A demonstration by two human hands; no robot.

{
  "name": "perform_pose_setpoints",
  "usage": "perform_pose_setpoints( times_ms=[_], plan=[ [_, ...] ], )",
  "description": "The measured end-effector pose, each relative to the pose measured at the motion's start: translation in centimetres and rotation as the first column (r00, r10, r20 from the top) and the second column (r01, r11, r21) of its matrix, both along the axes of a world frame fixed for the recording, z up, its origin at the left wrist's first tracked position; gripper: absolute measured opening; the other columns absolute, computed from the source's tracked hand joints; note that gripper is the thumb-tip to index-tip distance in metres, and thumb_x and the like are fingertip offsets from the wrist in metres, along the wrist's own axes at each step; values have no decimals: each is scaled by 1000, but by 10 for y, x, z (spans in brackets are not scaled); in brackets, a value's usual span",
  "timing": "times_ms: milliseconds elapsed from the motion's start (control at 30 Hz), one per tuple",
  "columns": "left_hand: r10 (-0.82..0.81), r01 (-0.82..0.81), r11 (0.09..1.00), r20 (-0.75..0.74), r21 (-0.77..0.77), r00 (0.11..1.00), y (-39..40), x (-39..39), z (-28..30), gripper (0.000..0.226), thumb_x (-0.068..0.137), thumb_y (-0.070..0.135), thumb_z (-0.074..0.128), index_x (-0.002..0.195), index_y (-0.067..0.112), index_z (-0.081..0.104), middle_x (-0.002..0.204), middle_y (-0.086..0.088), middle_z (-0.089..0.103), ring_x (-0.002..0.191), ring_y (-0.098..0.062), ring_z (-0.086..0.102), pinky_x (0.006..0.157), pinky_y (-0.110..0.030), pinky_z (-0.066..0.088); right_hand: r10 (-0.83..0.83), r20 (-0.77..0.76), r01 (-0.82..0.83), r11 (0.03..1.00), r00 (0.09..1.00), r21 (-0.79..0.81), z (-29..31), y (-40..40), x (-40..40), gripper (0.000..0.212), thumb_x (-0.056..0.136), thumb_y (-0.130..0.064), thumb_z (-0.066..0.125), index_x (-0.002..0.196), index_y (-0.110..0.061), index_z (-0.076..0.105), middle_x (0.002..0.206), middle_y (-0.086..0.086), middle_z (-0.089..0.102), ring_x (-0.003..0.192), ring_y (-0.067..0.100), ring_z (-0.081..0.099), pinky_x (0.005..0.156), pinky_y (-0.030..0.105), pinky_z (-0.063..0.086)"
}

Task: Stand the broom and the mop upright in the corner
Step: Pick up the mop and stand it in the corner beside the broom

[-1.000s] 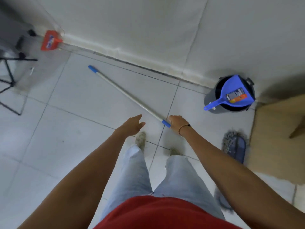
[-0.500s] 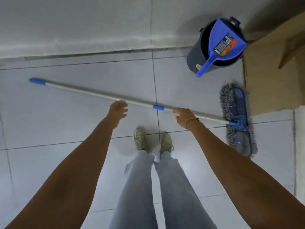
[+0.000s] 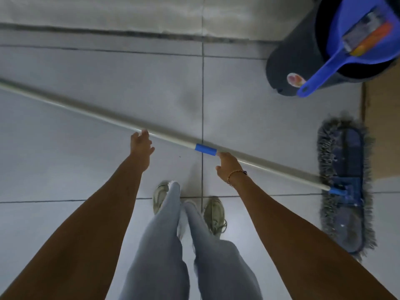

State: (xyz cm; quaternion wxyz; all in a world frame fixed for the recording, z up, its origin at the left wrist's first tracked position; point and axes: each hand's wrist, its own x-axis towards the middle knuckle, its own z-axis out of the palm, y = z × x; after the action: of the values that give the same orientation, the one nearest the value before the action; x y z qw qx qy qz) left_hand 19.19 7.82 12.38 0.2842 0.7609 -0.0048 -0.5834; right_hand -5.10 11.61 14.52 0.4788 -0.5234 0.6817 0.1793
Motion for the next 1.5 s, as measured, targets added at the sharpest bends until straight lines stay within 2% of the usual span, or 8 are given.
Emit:
perform_pose_setpoints(
  times_ms=[167, 300, 433, 667, 833, 1000, 1200, 1500],
  plan=[
    [-84, 69, 990, 121, 121, 989, -26, 17, -119, 64, 92, 48, 42, 140, 10, 24, 116, -3, 33, 130, -30, 41, 96, -32, 34, 234, -27, -235, 964, 972, -122, -122, -21, 19, 48, 86, -14, 55, 131, -10, 40, 131, 13, 49, 121, 31, 47, 108, 45, 35],
    [344, -346, 937, 61, 35, 937, -40, 36, -174, 54, 90, 45, 48, 132, 11, 38, 132, -8, 52, 117, -28, 54, 98, -41, 47, 306, -88, -310, 950, 948, -34, -188, -35, 32, 42, 86, -9, 51, 126, -16, 44, 126, 11, 56, 117, 31, 52, 107, 43, 32],
    [474, -482, 873, -99, -78, 875, -45, 39, -156, 50, 96, 43, 38, 133, 9, 43, 125, -13, 56, 111, -30, 57, 99, -46, 49, 274, -94, -277, 961, 957, -19, -183, -37, 34, 36, 88, -13, 54, 122, -7, 43, 118, 16, 60, 107, 34, 58, 95, 44, 48],
    [301, -351, 872, -191, -341, 934, -61, 10, 42, 33, 97, 33, 41, 109, 3, 48, 94, -7, 56, 89, -24, 62, 98, -46, 50, 152, -55, -160, 965, 987, -209, -23, -44, -3, 29, 89, -13, 54, 114, -3, 45, 114, 19, 58, 103, 35, 55, 92, 45, 47],
    [-61, -59, 794, -175, -606, 983, -69, -42, 221, 7, 94, 19, 50, 97, 12, 53, 94, -4, 62, 92, -28, 67, 83, -40, 59, -93, -16, 84, 957, 996, -276, 116, -48, -47, 23, 87, -6, 54, 108, -1, 48, 109, 21, 59, 100, 37, 58, 90, 44, 48],
    [-382, 178, 606, -88, -775, 920, -83, -121, 405, 6, 92, 7, 53, 92, 12, 49, 88, -3, 61, 87, -26, 64, 75, -33, 58, -335, 49, 331, 884, 941, -330, 268, -44, -96, 20, 86, -4, 52, 106, -1, 49, 98, 19, 56, 92, 33, 56, 76, 36, 44],
    [-644, 323, 313, 51, -893, 764, -100, -212, 590, 5, 92, 9, 53, 91, 14, 52, 96, -12, 57, 92, -28, 61, 76, -30, 56, -564, 164, 566, 673, 809, -477, 418, -33, -132, 26, 86, -5, 54, 111, 1, 49, 111, 26, 58, 94, 34, 56, 72, 32, 38],
    [-823, 396, -35, 252, -918, 510, -88, -304, 736, 25, 94, 5, 47, 119, 0, 49, 88, -3, 57, 83, -20, 59, 68, -17, 55, -683, 331, 704, 381, 651, -599, 529, -10, -154, 34, 84, -8, 60, 114, 2, 49, 114, 26, 59, 106, 40, 56, 77, 36, 42]
  ],
)
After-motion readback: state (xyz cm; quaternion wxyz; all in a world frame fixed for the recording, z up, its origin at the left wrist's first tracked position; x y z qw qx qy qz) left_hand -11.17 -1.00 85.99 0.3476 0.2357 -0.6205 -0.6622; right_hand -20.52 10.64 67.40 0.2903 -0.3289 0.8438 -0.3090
